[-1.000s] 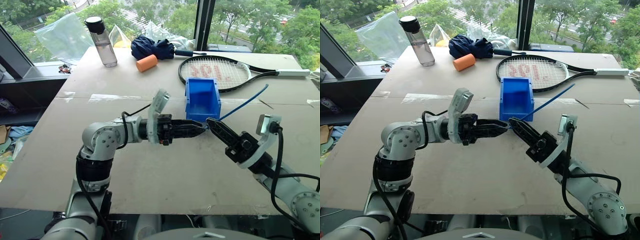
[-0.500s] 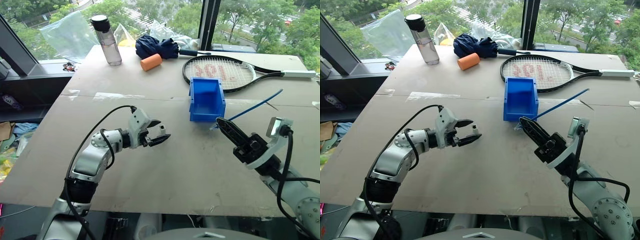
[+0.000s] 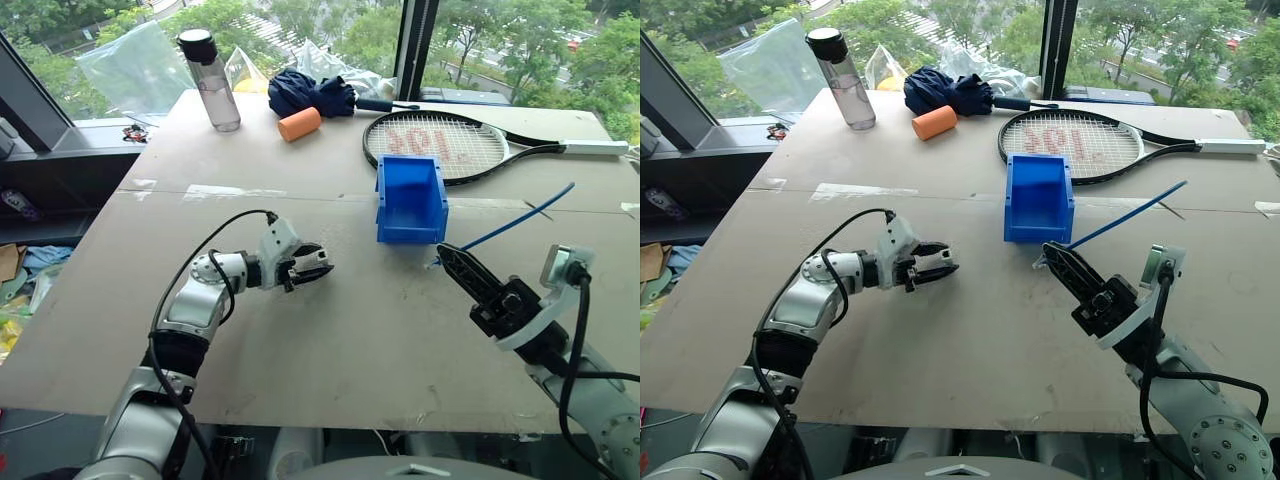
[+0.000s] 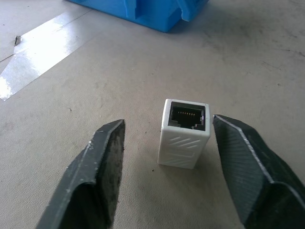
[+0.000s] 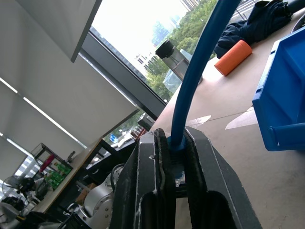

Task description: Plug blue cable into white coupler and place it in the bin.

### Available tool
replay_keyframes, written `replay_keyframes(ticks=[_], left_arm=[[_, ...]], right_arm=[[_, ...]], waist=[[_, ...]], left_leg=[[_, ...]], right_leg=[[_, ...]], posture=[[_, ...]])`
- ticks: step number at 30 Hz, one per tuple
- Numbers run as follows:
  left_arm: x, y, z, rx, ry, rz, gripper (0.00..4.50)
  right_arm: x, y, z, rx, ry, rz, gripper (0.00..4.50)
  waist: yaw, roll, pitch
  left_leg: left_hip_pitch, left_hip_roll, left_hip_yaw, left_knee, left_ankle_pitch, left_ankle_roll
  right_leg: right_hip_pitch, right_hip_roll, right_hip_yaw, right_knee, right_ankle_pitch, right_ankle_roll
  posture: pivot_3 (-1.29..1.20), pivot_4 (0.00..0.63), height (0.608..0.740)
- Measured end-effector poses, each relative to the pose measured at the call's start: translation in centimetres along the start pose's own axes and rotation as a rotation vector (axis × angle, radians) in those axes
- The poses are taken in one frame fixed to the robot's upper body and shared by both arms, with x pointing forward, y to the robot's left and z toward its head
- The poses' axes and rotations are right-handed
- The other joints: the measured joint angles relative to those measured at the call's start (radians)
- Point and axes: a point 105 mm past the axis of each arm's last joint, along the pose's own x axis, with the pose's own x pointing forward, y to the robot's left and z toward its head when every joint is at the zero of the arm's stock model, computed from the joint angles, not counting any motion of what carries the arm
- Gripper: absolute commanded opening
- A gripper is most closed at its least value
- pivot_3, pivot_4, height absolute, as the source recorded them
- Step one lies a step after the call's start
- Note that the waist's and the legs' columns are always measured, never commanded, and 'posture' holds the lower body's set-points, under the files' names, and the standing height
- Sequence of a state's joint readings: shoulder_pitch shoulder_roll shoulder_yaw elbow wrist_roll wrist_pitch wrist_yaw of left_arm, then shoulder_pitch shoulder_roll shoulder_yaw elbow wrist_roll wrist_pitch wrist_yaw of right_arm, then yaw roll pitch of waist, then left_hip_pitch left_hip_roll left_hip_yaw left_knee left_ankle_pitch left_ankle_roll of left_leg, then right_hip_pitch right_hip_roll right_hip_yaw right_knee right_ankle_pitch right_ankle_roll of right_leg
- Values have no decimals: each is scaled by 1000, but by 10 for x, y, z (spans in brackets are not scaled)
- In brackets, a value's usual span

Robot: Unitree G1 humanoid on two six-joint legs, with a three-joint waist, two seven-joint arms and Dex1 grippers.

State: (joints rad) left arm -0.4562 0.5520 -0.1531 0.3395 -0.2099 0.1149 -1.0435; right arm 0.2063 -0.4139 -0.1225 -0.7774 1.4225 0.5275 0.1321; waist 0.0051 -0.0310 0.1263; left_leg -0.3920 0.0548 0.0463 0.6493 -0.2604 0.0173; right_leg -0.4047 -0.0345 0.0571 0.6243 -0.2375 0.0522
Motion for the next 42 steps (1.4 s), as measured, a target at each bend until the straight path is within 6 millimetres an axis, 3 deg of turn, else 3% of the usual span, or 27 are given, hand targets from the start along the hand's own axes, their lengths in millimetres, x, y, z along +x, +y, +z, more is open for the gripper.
replay_keyframes(ticks=[2,5,9,12,19,24,42], left_arm=[[2,2,-2,19,-1,-23,526],[3,2,-2,38,-10,-83,544],[10,-19,3,77,-15,-278,544],[29,-40,15,130,-33,-435,544],[64,-68,23,243,27,-590,544],[70,-68,27,291,55,-607,544],[69,-69,28,297,73,-614,544]], right_arm=[[0,0,1,-7,-4,2,0],[3,2,3,-60,18,17,0],[11,3,-5,-235,139,60,0],[27,-3,-20,-380,278,123,0],[47,-32,-49,-519,477,180,0],[46,-51,-63,-598,583,185,0],[50,-61,-70,-689,594,229,0]], waist=[[1,0,0],[3,0,0],[3,0,0],[6,0,0],[7,0,0],[7,0,0],[6,0,0]], left_leg=[[0,0,-1,0,0,0],[-1,0,-1,2,0,0],[-2,-1,-1,3,0,0],[-3,-1,-2,4,0,0],[-4,-2,-3,4,0,0],[-4,-1,-4,4,0,0],[-3,-1,-5,4,0,0]], right_leg=[[0,0,-1,0,0,0],[0,0,-1,0,0,0],[0,0,-1,0,0,0],[0,0,-2,0,0,0],[0,2,-2,0,0,0],[0,2,-2,0,0,0],[0,3,-3,1,2,3]], posture=[[0,150,740],[0,150,740],[0,150,740],[0,150,740],[0,150,740],[0,150,740],[0,150,740]])
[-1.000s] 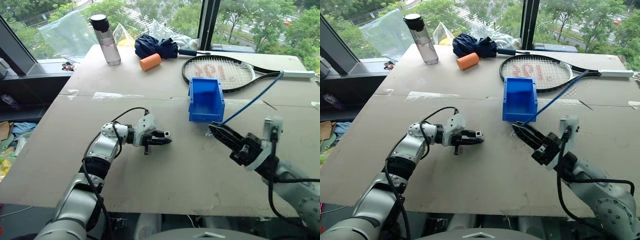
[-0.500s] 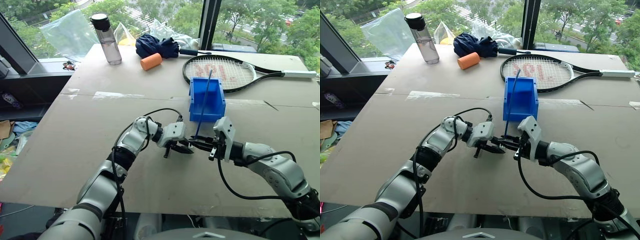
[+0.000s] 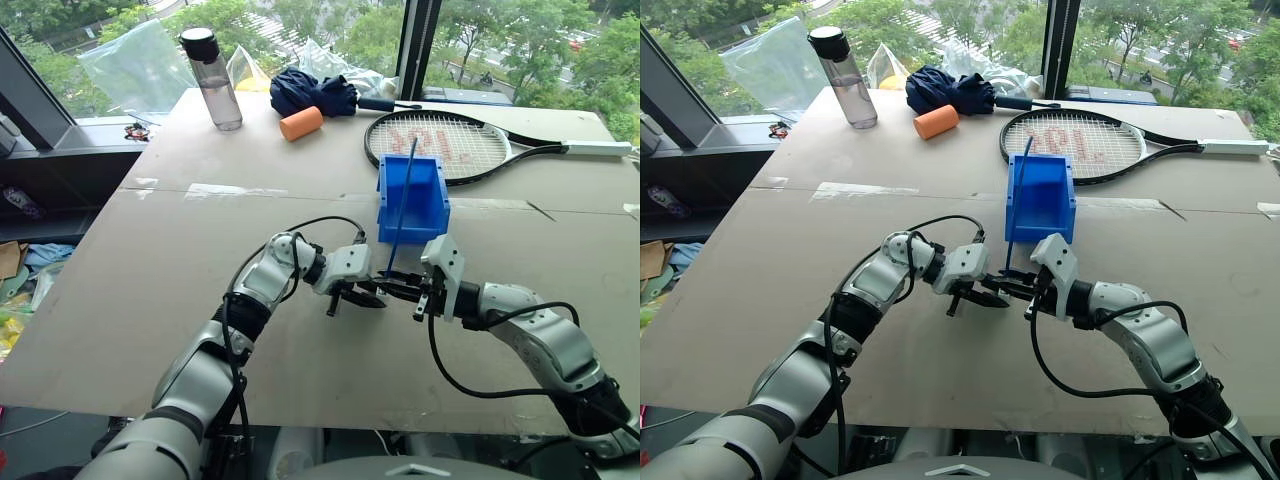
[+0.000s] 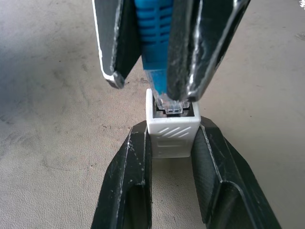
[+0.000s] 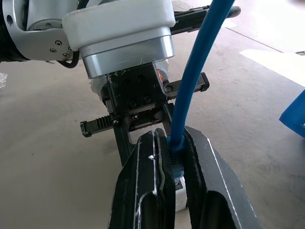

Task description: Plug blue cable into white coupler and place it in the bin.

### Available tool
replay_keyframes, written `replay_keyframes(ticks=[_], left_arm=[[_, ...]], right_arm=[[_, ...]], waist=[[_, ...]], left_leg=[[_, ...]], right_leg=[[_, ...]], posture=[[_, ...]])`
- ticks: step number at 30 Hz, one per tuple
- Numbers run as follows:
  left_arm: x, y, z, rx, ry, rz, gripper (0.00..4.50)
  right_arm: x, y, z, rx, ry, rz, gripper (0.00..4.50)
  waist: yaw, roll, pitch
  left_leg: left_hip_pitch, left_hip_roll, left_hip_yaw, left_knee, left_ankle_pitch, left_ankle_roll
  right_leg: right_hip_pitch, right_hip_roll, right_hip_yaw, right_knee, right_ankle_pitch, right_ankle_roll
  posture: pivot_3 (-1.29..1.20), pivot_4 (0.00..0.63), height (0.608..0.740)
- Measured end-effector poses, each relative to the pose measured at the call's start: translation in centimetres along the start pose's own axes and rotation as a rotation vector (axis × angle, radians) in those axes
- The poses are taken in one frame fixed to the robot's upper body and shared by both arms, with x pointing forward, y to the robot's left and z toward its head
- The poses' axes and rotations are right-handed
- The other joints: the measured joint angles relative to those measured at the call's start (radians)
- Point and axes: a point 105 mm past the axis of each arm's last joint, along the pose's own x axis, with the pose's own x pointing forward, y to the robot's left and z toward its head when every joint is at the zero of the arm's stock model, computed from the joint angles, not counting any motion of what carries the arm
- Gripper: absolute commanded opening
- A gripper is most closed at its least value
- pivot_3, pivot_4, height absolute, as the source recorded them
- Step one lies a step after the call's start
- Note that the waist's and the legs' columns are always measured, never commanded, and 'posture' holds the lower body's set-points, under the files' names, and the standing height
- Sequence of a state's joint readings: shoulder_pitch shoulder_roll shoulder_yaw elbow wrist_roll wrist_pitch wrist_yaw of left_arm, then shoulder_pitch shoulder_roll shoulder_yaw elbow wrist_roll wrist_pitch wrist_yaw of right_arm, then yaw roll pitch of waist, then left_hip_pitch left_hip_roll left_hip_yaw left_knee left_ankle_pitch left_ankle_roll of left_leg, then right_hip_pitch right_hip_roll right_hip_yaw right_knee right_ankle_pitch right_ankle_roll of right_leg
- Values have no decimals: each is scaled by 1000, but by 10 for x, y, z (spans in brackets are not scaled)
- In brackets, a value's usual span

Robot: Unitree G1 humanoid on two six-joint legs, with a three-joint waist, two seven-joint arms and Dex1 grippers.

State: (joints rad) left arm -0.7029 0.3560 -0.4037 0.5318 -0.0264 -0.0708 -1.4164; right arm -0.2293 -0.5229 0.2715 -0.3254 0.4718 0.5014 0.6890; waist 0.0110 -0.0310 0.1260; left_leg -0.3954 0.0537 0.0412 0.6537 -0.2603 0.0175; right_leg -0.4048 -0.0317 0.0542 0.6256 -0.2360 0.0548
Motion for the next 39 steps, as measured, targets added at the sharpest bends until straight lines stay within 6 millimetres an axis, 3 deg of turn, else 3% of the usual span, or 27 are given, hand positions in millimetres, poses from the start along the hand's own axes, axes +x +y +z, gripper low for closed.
replay_keyframes(ticks=[14,16,18,20,22,25,26,28,30,32,34,35,36,39], left_arm=[[1,-1,0,-15,4,4,544],[0,-2,0,-42,2,10,1578],[-4,-5,12,-78,-80,16,2506],[-15,-3,24,-101,-140,74,3125],[-40,-10,32,-163,-226,203,4045],[-63,-24,35,-257,-308,341,4045],[-67,-28,35,-287,-334,394,4045],[-72,-34,38,-328,-378,494,4045],[-75,-35,41,-336,-394,560,4045],[-81,-35,47,-330,-398,639,4097],[-83,-34,51,-322,-399,669,4097],[-84,-34,56,-310,-399,696,4097],[-84,-34,58,-306,-400,702,4097],[-85,-33,62,-318,-406,737,4097]], right_arm=[[4,7,-8,-231,90,29,0],[3,6,-7,-216,71,12,0],[4,5,-5,-119,17,-16,0],[0,-1,-1,-22,-22,-57,0],[-10,-19,22,85,-124,-129,0],[-35,-51,72,85,-241,-221,0],[-34,-59,86,84,-250,-217,0],[-28,-80,106,98,-226,-230,0],[-26,-102,113,144,-199,-272,0],[-20,-127,114,209,-140,-314,856],[-14,-137,110,233,-102,-317,1545],[-9,-145,103,254,-68,-314,2237],[-8,-147,101,259,-62,-318,2386],[-10,-154,96,253,-53,-329,3781]], waist=[[0,0,-1],[0,0,-1],[-1,0,-1],[-1,1,-1],[-21,3,0],[-27,3,0],[-26,3,0],[-28,3,0],[-23,3,0],[-18,3,0],[-19,3,0],[-22,3,0],[-22,3,0],[-21,3,0]], left_leg=[[1,0,0,0,0,0],[1,0,0,0,0,0],[1,1,-1,0,0,0],[1,1,-1,0,0,0],[1,2,0,0,0,0],[2,2,-3,0,0,0],[3,2,-3,0,0,0],[3,2,-2,0,0,0],[3,2,-3,0,0,0],[3,1,-2,-1,0,0],[2,1,-1,-1,0,0],[2,0,0,-1,0,0],[2,0,0,-2,0,0],[1,0,0,-2,0,0]], right_leg=[[0,0,0,0,1,1],[0,0,0,0,1,1],[0,1,0,1,1,1],[0,0,0,1,1,2],[0,0,1,2,1,2],[1,0,-1,2,1,2],[1,0,-2,2,1,2],[2,0,-2,3,1,2],[2,0,-2,3,1,2],[2,0,-2,2,1,1],[2,-1,-2,1,1,2],[2,-1,-1,0,2,2],[1,-1,-1,0,2,2],[1,-2,-2,0,2,2]], posture=[[0,150,740],[0,150,740],[0,150,740],[0,150,740],[0,150,740],[0,150,740],[0,150,740],[0,150,740],[0,150,740],[0,150,740],[0,150,740],[0,150,740],[0,150,740],[0,150,740]])
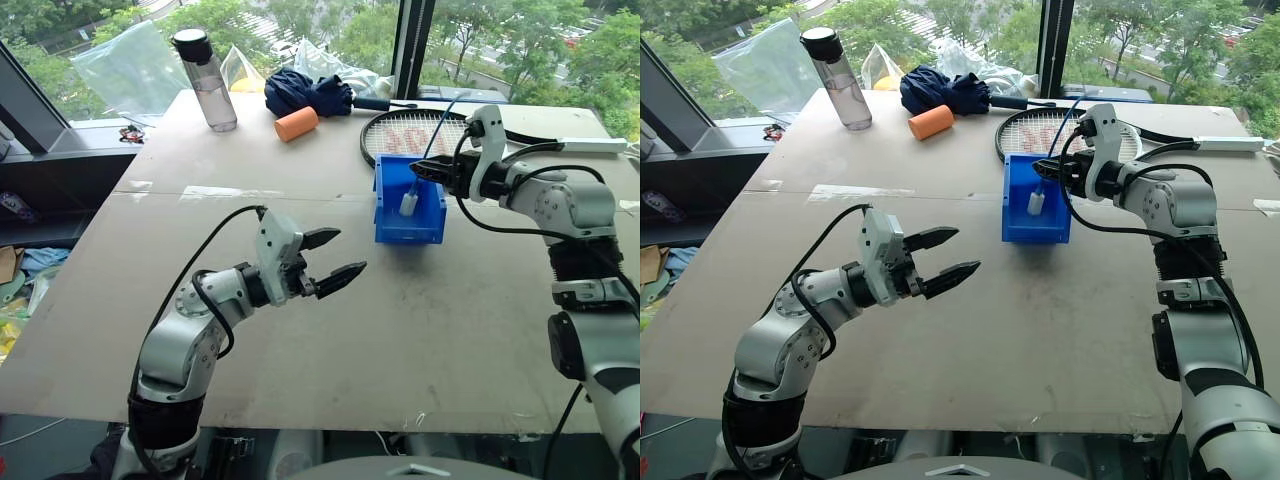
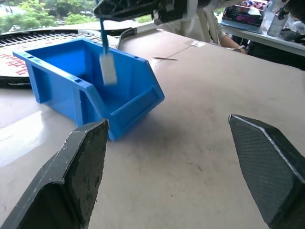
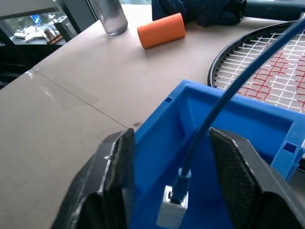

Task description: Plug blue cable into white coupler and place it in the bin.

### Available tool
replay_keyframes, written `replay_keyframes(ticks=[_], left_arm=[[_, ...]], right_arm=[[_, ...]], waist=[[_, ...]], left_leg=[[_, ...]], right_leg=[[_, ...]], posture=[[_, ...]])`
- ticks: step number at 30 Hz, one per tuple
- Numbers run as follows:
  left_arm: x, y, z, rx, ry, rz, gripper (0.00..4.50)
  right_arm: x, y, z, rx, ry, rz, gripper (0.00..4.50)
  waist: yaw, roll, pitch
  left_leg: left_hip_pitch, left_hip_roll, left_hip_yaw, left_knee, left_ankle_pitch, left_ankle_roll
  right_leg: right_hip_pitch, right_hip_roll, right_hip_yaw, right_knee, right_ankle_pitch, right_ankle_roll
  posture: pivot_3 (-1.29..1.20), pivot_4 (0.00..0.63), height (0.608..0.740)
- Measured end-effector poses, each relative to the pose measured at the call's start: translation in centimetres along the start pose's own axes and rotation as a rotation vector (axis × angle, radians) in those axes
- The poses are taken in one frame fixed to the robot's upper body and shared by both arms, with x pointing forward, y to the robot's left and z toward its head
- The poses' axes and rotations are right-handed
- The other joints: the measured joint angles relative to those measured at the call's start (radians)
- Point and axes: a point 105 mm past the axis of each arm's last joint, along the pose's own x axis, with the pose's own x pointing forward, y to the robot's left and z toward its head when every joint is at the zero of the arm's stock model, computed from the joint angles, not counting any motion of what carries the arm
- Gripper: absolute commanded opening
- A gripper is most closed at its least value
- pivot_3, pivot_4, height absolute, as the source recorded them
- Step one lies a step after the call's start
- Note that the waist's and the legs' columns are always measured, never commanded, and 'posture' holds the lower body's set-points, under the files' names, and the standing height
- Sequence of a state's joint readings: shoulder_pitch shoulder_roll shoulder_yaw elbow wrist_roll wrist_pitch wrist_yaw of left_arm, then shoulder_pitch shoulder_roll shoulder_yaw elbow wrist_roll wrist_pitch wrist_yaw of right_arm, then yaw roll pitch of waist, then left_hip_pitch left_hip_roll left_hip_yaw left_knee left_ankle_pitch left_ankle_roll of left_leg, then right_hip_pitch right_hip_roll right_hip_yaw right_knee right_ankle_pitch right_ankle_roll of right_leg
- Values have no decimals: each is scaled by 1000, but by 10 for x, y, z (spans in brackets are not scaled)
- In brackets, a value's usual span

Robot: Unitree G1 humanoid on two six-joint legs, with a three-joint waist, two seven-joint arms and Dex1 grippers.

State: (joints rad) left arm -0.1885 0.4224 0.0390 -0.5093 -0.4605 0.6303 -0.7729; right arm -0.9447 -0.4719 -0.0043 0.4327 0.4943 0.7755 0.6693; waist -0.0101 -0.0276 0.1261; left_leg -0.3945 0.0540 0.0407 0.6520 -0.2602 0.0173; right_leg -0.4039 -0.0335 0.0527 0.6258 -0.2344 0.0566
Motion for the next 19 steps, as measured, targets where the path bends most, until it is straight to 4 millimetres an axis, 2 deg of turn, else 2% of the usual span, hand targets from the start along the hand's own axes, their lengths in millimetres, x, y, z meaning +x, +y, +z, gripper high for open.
replay_keyframes(ticks=[2,3,4,6,7,10,11,12,13,15,17,19], left_arm=[[0,-1,1,-6,-3,6,4097],[1,-2,2,-8,0,4,4097],[-1,-4,1,-7,9,-7,4097],[-11,-4,-8,-34,67,-7,4097],[-14,-3,-11,-42,77,-4,4097],[-33,-5,-16,-62,142,-41,4097],[-39,-5,-17,-65,155,-42,4097],[-48,-5,-18,-70,177,-52,4097],[-56,-5,-20,-75,198,-48,4097],[-74,-6,-26,-92,252,-46,4097],[-88,-10,-32,-116,295,-60,4097],[-96,-14,-35,-121,314,-81,4097]], right_arm=[[-6,-2,3,-35,-11,0,3781],[-15,-4,5,-83,-23,-7,3781],[-31,-1,5,-159,-49,4,3781],[-69,6,-11,-272,-73,24,3781],[-74,8,-17,-280,-67,28,3781],[-133,27,-57,-350,-3,47,3781],[-148,32,-64,-361,6,49,3781],[-174,39,-76,-382,35,38,3781],[-190,42,-86,-381,69,28,3781],[-228,43,-96,-406,127,-33,3781],[-253,41,-95,-433,149,-103,3781],[-267,42,-93,-462,161,-131,3781]], waist=[[0,0,0],[4,0,0],[11,-1,-1],[21,-1,-1],[21,0,-1],[23,0,0],[23,1,0],[23,2,-1],[22,2,-1],[16,2,0],[3,2,1],[-4,2,1]], left_leg=[[0,0,0,0,0,0],[0,0,-1,0,0,0],[-1,0,-3,0,0,0],[-1,0,-3,-1,0,0],[-1,0,-3,-1,0,0],[0,0,-5,-1,0,0],[1,0,-5,-1,0,0],[2,0,-6,-1,0,0],[4,1,-5,-1,0,0],[12,2,-1,-2,0,0],[15,2,3,-2,-1,-1],[16,3,2,-2,-1,-1]], right_leg=[[0,0,0,0,0,0],[0,0,-1,0,0,0],[0,0,-3,-1,0,0],[0,-1,-4,-1,0,0],[0,-1,-4,-1,0,0],[1,-1,-6,0,-1,0],[1,0,-5,0,-1,0],[2,0,-6,0,-2,-1],[4,0,-6,0,-3,-3],[9,0,-3,-1,-6,0],[9,-1,1,0,-6,1],[8,-2,2,0,-6,0]], posture=[[0,150,740],[0,150,740],[0,150,740],[0,150,740],[0,150,740],[0,150,740],[0,150,740],[0,150,740],[0,150,740],[0,150,740],[0,150,740],[0,150,740]])
